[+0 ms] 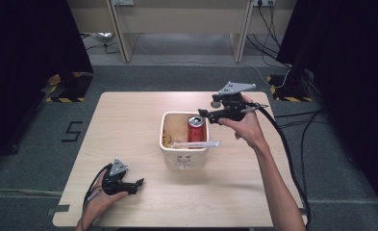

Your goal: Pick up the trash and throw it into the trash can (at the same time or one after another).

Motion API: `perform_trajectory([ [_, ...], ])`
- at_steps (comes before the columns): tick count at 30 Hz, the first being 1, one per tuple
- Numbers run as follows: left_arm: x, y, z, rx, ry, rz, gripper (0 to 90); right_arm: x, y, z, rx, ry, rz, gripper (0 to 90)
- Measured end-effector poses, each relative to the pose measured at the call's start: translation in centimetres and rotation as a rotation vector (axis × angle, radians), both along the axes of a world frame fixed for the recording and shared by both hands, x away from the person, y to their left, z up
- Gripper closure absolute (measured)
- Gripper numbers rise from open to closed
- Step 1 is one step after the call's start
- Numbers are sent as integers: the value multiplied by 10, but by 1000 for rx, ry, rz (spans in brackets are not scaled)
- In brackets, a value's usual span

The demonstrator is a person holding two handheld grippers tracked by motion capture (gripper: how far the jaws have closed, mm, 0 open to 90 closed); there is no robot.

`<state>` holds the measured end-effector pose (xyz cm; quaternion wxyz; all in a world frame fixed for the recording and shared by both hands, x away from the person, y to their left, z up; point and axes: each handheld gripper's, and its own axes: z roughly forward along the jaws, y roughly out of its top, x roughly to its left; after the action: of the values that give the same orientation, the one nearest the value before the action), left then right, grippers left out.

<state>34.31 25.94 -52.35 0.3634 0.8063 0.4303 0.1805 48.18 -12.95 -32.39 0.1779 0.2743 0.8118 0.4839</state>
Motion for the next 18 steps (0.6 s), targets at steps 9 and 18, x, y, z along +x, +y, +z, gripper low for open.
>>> perform_trajectory([
  [9, 0, 0, 0, 0, 0, 0, 133, -1, -4, 2, -8, -4, -11, 214],
  [18, 0, 0, 0, 0, 0, 0, 133, 0, -9, -2, -14, 1, -22, 215],
])
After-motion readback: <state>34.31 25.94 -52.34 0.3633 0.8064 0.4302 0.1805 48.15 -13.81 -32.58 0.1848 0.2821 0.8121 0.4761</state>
